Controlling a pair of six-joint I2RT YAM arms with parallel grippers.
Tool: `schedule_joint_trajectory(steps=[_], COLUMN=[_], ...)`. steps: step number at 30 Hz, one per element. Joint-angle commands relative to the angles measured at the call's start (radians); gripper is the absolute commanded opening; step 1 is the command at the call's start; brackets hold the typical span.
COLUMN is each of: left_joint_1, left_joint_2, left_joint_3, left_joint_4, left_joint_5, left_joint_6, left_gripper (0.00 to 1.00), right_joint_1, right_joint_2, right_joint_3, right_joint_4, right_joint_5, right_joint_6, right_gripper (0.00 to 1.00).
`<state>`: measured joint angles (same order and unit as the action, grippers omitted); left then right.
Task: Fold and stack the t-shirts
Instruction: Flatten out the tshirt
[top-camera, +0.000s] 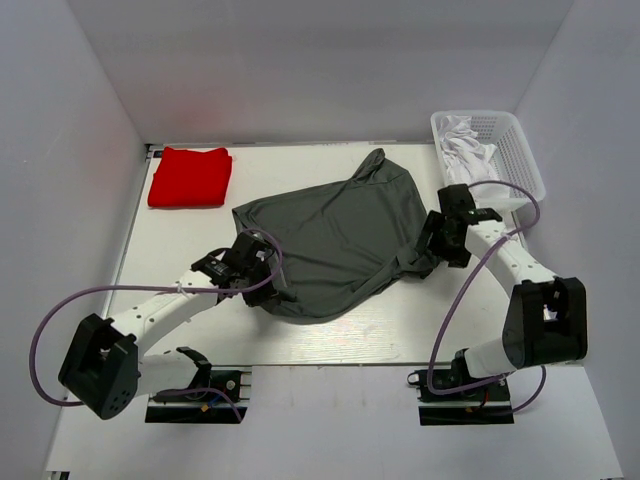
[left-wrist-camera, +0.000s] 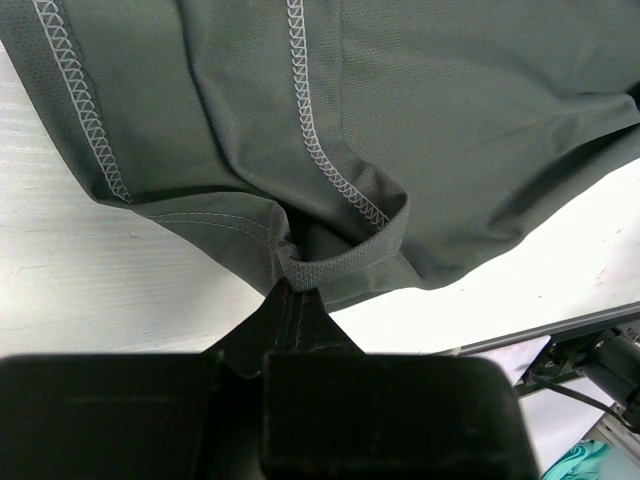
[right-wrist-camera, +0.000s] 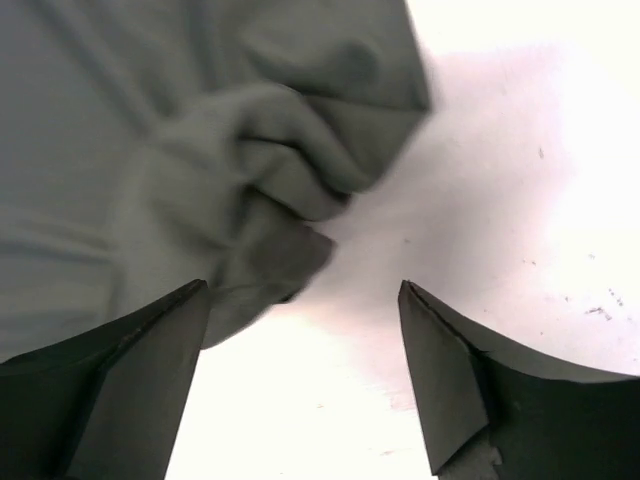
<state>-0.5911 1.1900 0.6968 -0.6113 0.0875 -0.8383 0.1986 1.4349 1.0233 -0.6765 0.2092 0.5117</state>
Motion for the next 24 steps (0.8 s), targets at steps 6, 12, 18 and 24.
schedule_joint_trajectory(steps=[6,12,18,24], left_joint_1=[0.004,0.004,0.004,0.004], left_joint_2=[0.013,0.013,0.004,-0.006], left_joint_3=[0.032,0.041,0.05,0.07], left_joint_4=[0.024,0.015,0.004,-0.021], left_joint_5=[0.012,0.012,0.003,-0.029], left_joint_6=[0.016,0.016,0.016,0.016], left_gripper=[0.0,0.0,0.0,0.0], right_joint_1=[-0.076,-0.105,-0.117,-0.129], right_joint_2=[-0.007,0.022,0.022,0.01], right_joint_3=[-0.14,-0.195,-0.215,-0.221], right_joint_4=[0.204,0.308,0.322,0.325], right_joint_5=[-0.185,-0.318,-0.326,-0.338], right_joint_6=[-0.047,-0.087,-0.105,-0.105], right_gripper=[0.74,0.63,0.5,0.12])
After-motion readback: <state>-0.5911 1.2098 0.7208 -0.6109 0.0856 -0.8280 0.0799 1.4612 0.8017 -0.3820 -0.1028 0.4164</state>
